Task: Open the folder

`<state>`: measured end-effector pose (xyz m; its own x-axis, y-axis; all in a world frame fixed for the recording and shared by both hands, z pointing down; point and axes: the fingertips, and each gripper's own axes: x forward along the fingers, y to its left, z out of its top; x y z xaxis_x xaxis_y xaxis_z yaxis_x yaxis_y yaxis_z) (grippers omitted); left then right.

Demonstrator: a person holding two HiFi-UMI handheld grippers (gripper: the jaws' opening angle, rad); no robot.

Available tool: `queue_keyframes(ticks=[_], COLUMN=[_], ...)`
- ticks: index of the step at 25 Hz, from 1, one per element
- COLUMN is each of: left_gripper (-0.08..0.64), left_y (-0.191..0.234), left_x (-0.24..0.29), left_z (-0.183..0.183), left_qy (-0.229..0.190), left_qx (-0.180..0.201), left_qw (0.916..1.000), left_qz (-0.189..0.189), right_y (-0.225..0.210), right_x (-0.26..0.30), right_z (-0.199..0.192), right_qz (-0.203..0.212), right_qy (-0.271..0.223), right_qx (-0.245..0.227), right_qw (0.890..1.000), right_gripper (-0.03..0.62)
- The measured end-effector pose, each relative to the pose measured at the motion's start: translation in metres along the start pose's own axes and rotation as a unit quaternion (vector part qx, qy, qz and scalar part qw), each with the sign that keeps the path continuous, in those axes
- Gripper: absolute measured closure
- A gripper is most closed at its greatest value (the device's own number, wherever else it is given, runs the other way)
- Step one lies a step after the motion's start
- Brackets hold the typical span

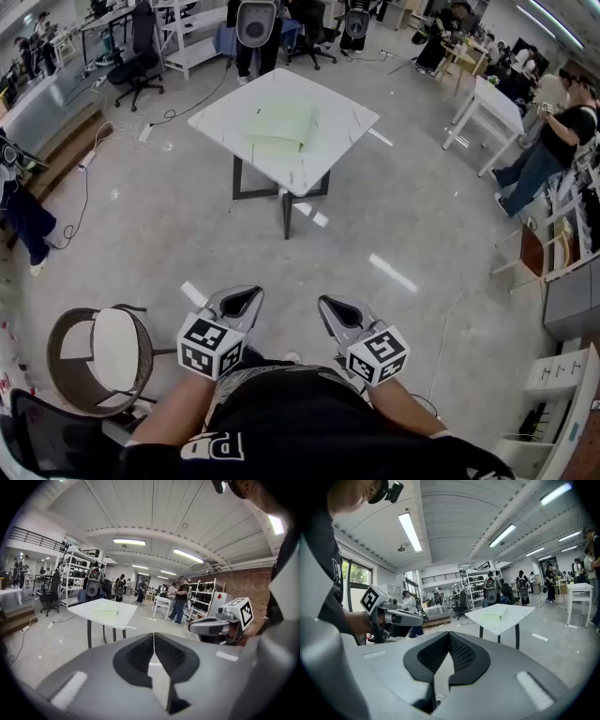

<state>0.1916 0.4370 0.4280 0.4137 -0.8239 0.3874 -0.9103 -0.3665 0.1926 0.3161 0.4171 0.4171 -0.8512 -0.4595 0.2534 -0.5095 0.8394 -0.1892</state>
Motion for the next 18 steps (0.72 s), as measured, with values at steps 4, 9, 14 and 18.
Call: queue_keyframes(ticks=[4, 9, 14, 18], left_gripper=[0.497, 0.497, 0.497, 0.497], left_y=[0.003, 0.009, 0.016, 0.029], left_x=[0.001, 0.004, 0.003, 0.002], left_z=[0.003, 0.005, 0.004, 0.003], left_qy=[-0.003, -0.003, 0.0, 0.004], left_qx=[-0.002, -0.002, -0.003, -0.006], left_qw=[1.0, 1.0, 1.0, 1.0], left_qz=[0.0, 0.002, 0.001, 0.002], right_y=[-0.003, -0.007, -0.005, -0.002], right_x=[0.003, 0.008, 0.019, 0.032], right_z=[0.003, 0.006, 0.006, 0.007], right_qz=[-0.006, -0.006, -0.001, 0.0], right_qy=[-0.003, -0.006, -0.006, -0.002], right_qx=[-0.006, 0.0, 0.008, 0.014], right_qw=[1.0, 1.0, 1.0, 1.0], right_gripper=[0.592, 0.592, 0.592, 0.592])
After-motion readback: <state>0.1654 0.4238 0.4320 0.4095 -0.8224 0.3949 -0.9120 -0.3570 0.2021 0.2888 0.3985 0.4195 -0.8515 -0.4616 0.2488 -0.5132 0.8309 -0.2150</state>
